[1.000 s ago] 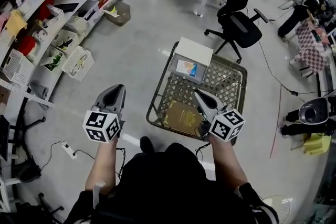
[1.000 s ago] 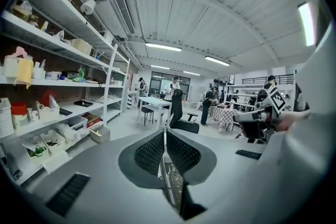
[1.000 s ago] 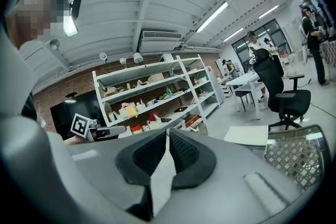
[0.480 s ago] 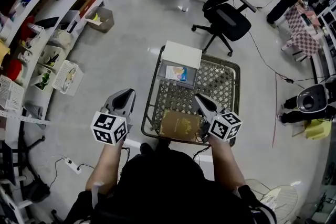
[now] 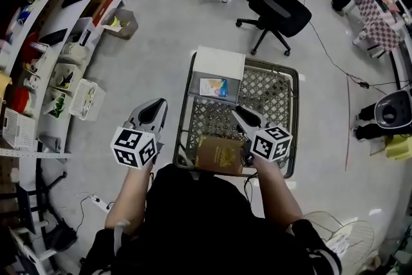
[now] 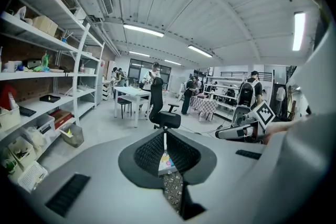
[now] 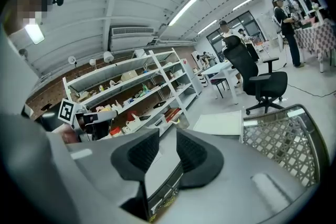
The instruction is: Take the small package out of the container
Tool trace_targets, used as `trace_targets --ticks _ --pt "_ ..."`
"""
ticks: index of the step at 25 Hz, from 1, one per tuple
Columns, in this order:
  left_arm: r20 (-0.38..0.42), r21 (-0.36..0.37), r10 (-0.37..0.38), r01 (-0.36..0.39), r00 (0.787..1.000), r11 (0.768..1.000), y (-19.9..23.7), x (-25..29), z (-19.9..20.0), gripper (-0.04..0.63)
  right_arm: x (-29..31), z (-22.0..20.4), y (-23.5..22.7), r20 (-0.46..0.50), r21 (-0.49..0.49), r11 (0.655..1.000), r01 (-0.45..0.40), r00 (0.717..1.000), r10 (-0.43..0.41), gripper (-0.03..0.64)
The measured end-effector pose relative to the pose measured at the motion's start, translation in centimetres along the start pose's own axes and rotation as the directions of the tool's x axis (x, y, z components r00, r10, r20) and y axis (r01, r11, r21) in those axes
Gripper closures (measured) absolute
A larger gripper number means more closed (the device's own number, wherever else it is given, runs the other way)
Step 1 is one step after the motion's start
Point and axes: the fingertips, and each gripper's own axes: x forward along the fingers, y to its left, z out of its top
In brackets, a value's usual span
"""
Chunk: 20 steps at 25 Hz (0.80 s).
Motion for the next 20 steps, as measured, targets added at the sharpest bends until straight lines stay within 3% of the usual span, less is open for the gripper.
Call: trace_targets --ticks 8,20 --pt "-0.055 -0.042 -0.07 0.068 0.996 0.997 2.4 4.1 -1.8 0.575 3.8 -1.0 -3.0 -0.067 0.009 0.996 0.093 0.993 -0.092 0.472" --pt "-0.157 -0.07 -0.191 0.182 0.969 0.981 5.5 10.3 -4.1 0.575 9.9 -3.5 -6.8 -0.211 0.024 0.976 0.217 0.955 -0.208 0.434"
